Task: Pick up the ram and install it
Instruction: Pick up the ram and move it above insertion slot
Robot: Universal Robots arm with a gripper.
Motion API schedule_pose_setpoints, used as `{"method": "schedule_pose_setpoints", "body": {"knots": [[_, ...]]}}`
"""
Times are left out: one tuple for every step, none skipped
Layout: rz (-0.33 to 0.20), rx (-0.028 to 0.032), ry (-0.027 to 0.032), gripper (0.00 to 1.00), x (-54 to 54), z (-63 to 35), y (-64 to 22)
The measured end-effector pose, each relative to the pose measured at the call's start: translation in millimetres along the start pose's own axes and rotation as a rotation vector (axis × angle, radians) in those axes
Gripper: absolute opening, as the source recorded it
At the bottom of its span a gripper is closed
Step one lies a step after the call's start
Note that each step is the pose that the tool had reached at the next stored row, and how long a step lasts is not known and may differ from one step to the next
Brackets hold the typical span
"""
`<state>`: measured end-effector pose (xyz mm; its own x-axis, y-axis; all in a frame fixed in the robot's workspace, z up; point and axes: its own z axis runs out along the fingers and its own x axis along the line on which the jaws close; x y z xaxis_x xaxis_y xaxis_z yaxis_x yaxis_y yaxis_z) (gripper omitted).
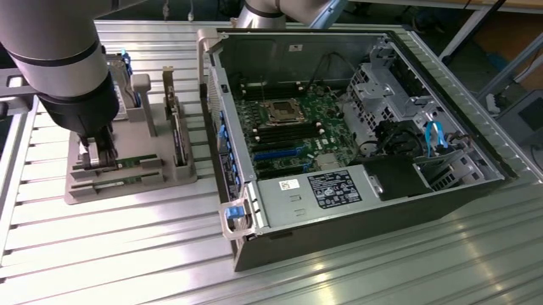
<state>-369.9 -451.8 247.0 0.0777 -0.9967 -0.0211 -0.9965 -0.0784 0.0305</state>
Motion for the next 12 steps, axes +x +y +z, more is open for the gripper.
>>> {"method": "schedule_pose_setpoints", "body": {"knots": [[0.000,0.0000,-0.0001,0.30,0.3,1.0,0.0],[0.000,0.0000,-0.0005,0.30,0.5,2.1,0.1],[-0.001,-0.0001,-0.0011,0.30,1.2,4.5,0.1],[-0.001,0.0001,-0.0018,0.30,1.6,5.9,0.1],[-0.002,0.0001,-0.0025,0.30,2.0,7.5,0.2],[-0.002,0.0001,-0.0031,0.30,2.5,8.7,0.2],[-0.002,0.0001,-0.0038,0.30,2.7,9.6,0.2],[-0.002,0.0003,-0.0048,0.30,2.9,10.5,0.2],[-0.002,0.0004,-0.0057,0.30,3.0,11.1,0.2],[-0.002,0.0003,-0.0058,0.30,3.0,11.1,0.2],[-0.002,0.0003,-0.0059,0.30,3.0,11.1,0.2],[-0.002,0.0003,-0.0059,0.30,3.0,11.2,0.2]]}}
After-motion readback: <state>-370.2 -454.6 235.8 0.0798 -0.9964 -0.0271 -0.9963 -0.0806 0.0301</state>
